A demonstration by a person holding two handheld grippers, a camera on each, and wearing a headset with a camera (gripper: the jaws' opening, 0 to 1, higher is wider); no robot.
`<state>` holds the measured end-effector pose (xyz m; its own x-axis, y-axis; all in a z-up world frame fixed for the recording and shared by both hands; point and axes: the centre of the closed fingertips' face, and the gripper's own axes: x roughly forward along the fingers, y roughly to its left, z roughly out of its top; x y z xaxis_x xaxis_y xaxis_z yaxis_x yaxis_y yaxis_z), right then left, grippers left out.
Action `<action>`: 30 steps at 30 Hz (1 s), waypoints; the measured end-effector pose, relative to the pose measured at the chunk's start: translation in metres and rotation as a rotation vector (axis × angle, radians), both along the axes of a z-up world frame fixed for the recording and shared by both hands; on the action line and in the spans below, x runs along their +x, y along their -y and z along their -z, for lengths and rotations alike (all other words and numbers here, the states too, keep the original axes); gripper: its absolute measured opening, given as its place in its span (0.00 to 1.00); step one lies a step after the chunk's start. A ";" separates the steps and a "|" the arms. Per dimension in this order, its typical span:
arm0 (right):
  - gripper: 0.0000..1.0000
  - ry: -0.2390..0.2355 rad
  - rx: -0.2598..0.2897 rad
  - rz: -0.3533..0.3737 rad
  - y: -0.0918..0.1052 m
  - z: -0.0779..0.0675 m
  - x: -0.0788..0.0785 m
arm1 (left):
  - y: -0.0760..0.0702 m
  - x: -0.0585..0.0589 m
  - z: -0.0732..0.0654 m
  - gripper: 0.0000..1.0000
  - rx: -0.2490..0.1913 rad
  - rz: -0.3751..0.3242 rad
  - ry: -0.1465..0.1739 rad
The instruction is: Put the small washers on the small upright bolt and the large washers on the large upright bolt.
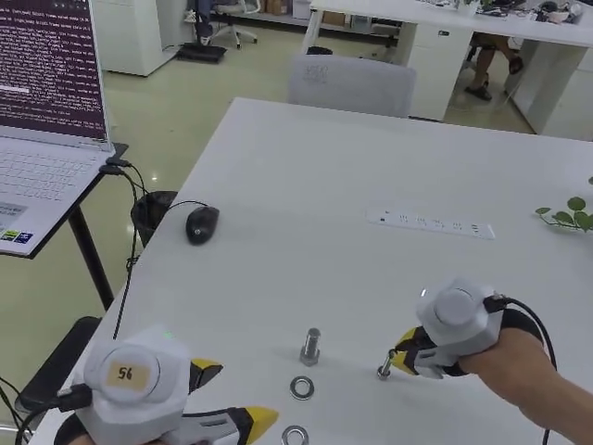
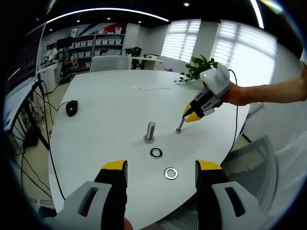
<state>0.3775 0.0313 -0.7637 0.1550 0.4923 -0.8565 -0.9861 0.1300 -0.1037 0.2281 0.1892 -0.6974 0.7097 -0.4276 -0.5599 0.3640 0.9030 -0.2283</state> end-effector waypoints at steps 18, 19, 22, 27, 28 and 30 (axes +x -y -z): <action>0.14 0.000 -0.066 -0.044 -0.004 0.006 0.002 | 0.000 -0.001 0.001 0.56 -0.002 -0.001 -0.003; 0.14 -0.002 -0.068 -0.044 -0.004 0.007 0.001 | -0.001 -0.001 0.001 0.56 -0.001 -0.002 -0.003; 0.14 -0.006 -0.077 -0.044 -0.004 0.009 0.001 | -0.003 -0.002 0.001 0.56 0.000 -0.007 -0.003; 0.14 -0.017 -0.095 -0.044 -0.004 0.017 0.002 | -0.005 -0.003 0.001 0.56 0.001 -0.012 -0.006; 0.14 -0.020 -0.098 -0.042 -0.004 0.020 0.002 | -0.005 -0.003 0.002 0.56 0.001 -0.012 -0.006; 0.14 -0.025 -0.104 -0.040 -0.003 0.024 0.002 | -0.005 -0.003 0.001 0.56 0.001 -0.013 -0.006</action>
